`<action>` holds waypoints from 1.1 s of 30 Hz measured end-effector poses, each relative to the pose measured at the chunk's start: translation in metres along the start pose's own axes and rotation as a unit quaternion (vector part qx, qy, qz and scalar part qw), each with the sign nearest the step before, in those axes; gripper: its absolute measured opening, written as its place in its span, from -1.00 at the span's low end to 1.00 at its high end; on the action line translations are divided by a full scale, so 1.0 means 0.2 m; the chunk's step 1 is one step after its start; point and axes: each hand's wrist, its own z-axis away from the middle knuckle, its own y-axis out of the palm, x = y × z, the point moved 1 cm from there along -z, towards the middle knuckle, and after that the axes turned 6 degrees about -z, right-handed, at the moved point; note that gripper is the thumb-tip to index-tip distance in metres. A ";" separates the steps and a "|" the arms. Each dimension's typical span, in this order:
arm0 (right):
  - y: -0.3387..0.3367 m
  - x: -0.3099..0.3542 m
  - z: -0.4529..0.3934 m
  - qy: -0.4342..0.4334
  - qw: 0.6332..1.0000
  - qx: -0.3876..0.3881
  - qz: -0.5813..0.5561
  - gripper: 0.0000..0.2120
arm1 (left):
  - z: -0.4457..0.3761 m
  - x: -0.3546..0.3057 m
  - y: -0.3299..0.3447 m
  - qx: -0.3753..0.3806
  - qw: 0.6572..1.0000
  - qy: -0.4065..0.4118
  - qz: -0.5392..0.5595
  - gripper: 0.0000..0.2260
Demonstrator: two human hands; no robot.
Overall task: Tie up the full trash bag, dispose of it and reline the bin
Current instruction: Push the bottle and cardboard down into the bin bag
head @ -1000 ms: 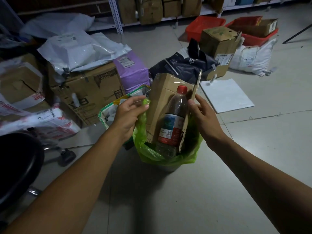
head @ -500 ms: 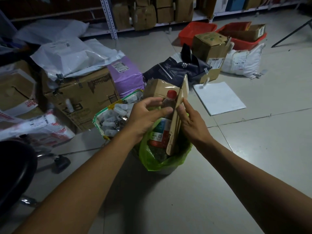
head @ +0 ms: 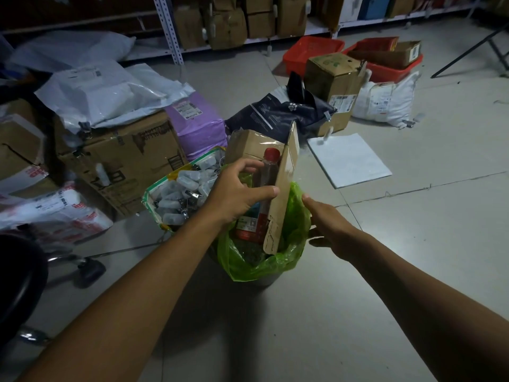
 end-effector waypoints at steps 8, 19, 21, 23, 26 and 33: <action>-0.04 0.00 -0.03 -0.038 0.996 -0.079 0.027 -0.75 | 0.01 0.00 -0.01 0.007 1.000 -0.002 -0.017 -0.54; -0.03 -0.05 -0.06 -0.005 0.995 -0.094 -0.015 -0.84 | 0.01 0.01 0.00 0.003 1.000 0.001 -0.026 -0.54; -0.03 -0.06 -0.08 -0.010 0.995 -0.096 -0.003 -0.80 | 0.01 0.01 0.00 0.003 1.000 0.001 -0.028 -0.54; -0.02 -0.07 -0.09 -0.005 0.996 -0.086 0.003 -0.80 | 0.01 0.00 0.00 0.006 1.000 0.001 -0.030 -0.55; -0.02 -0.11 -0.11 0.027 0.998 -0.047 -0.013 -0.74 | 0.01 0.00 -0.01 0.011 0.999 0.000 -0.036 -0.55; -0.04 -0.18 -0.12 0.028 0.994 0.024 -0.107 -0.63 | 0.03 -0.01 0.00 -0.002 0.999 0.001 -0.041 -0.60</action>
